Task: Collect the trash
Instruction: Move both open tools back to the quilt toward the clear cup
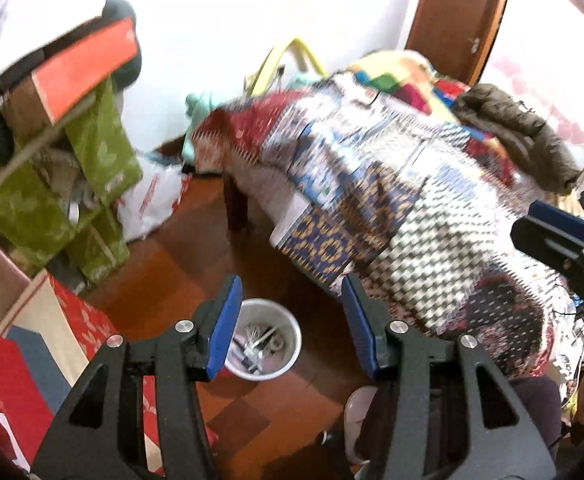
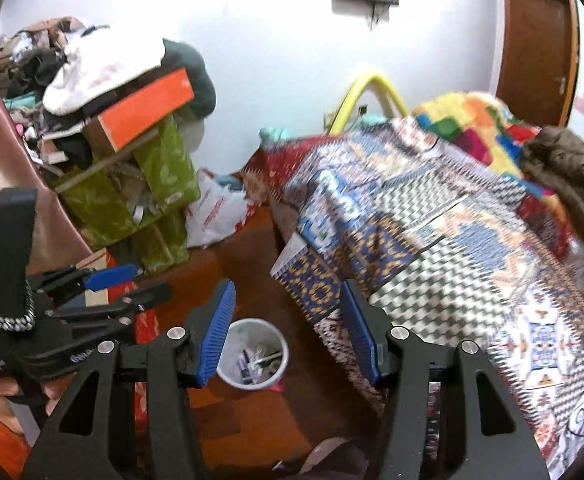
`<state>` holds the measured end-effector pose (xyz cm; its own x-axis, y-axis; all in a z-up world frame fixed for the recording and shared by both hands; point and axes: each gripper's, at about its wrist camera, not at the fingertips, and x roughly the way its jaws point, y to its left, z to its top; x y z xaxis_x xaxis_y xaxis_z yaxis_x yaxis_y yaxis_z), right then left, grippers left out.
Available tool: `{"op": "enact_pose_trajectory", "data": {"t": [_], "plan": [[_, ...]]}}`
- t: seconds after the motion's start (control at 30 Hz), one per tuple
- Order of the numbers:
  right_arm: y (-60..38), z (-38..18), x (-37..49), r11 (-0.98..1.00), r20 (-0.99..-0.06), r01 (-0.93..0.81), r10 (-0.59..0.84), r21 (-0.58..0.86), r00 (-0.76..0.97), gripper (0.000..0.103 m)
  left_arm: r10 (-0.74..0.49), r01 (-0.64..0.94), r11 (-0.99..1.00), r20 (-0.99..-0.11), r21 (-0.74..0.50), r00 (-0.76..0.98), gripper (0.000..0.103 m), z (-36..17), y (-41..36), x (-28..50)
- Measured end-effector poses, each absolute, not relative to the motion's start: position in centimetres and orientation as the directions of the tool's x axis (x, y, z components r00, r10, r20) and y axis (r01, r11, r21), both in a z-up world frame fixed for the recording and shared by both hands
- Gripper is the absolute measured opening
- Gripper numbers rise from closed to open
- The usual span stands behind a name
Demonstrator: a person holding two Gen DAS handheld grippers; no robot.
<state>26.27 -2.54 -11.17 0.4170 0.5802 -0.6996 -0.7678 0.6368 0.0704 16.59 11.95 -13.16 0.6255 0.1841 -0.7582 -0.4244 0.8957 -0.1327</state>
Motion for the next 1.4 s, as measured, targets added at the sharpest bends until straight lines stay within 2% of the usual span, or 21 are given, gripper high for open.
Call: {"op": "enact_pose_trajectory", "data": {"t": [0.2, 0.43, 0.57, 0.63, 0.73, 0.77, 0.8, 1.1, 1.4], "plan": [[-7.6, -7.6, 25.9, 0.668, -0.629, -0.741, 0.602, 0.059, 0.492, 0.051, 0.191, -0.374, 0.918, -0.676, -0.134, 0.712, 0.051, -8.2, 7.9, 16.5], [-13.5, -4.4, 26.6, 0.726, -0.542, -0.686, 0.592, 0.038, 0.597, 0.061, 0.164, -0.288, 0.950, -0.593, -0.119, 0.788, 0.051, -3.8, 2.4, 18.4], [-16.1, -3.4, 27.5, 0.764, -0.514, -0.644, 0.564, 0.028, 0.647, 0.065, 0.131, -0.236, 0.964, -0.560, -0.119, 0.818, 0.058, -2.1, 0.0, 20.6], [-17.7, -3.1, 28.5, 0.792, -0.504, -0.610, 0.534, 0.017, 0.679, 0.075, 0.118, -0.215, 0.970, -0.552, -0.114, 0.826, 0.065, -1.6, -1.2, 22.1], [-19.7, -3.1, 29.8, 0.828, -0.492, -0.561, 0.488, 0.000, 0.721, 0.081, 0.108, -0.198, 0.974, -0.546, -0.110, 0.831, 0.078, -1.3, -2.7, 24.5], [-20.4, -3.3, 30.7, 0.841, -0.494, -0.541, 0.468, -0.005, 0.733, 0.081, 0.102, -0.192, 0.975, -0.547, -0.109, 0.831, 0.085, -1.3, -3.1, 25.4], [-20.9, -3.4, 31.3, 0.847, -0.498, -0.531, 0.457, -0.009, 0.737, 0.081, 0.099, -0.187, 0.976, -0.546, -0.108, 0.832, 0.086, -1.4, -3.5, 26.3], [-24.8, -6.4, 38.0, 0.903, -0.552, -0.429, 0.344, -0.028, 0.760, 0.081, 0.034, -0.108, 0.989, -0.573, -0.096, 0.819, 0.086, -3.2, -6.7, 35.0], [-25.2, -12.0, 45.8, 0.922, -0.639, -0.388, 0.294, -0.007, 0.711, 0.081, -0.031, -0.038, 0.995, -0.622, -0.096, 0.782, 0.086, -7.3, -7.9, 44.8]]}}
